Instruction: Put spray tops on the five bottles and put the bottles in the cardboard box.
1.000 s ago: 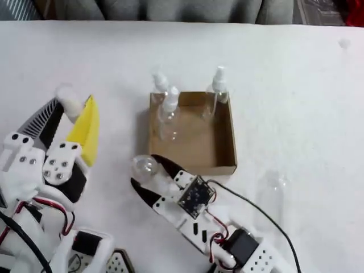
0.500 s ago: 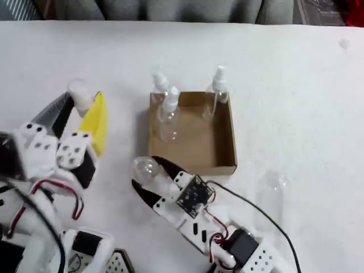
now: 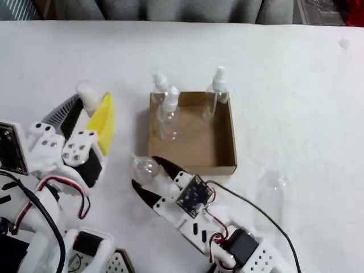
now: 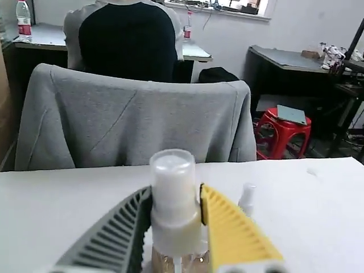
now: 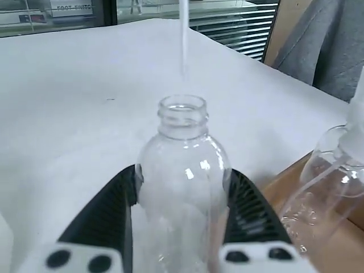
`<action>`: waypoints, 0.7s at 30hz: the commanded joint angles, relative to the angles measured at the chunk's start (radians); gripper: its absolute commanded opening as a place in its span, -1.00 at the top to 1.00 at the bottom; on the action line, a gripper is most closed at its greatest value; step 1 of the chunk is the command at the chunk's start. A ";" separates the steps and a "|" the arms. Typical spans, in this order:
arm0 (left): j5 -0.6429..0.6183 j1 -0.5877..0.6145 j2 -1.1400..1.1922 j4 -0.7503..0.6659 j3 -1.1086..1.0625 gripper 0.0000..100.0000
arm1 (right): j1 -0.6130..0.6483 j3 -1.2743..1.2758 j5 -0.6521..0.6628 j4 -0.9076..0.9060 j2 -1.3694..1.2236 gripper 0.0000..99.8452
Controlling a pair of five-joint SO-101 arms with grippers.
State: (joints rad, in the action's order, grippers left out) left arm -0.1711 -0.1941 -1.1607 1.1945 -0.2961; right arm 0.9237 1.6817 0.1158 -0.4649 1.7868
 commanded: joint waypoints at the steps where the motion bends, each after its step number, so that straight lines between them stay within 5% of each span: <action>1: -0.005 -0.041 0.018 -0.031 0.002 0.96 | 0.001 0.008 -0.003 -0.004 0.010 0.97; 21: 0.060 -0.031 -0.127 -0.130 -0.147 0.96 | -0.002 0.008 -0.002 -0.004 0.010 0.97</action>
State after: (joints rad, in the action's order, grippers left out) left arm -0.1174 -0.2186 -1.2236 1.1270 -0.4250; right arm 0.9221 1.6817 0.1158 -0.4649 1.7868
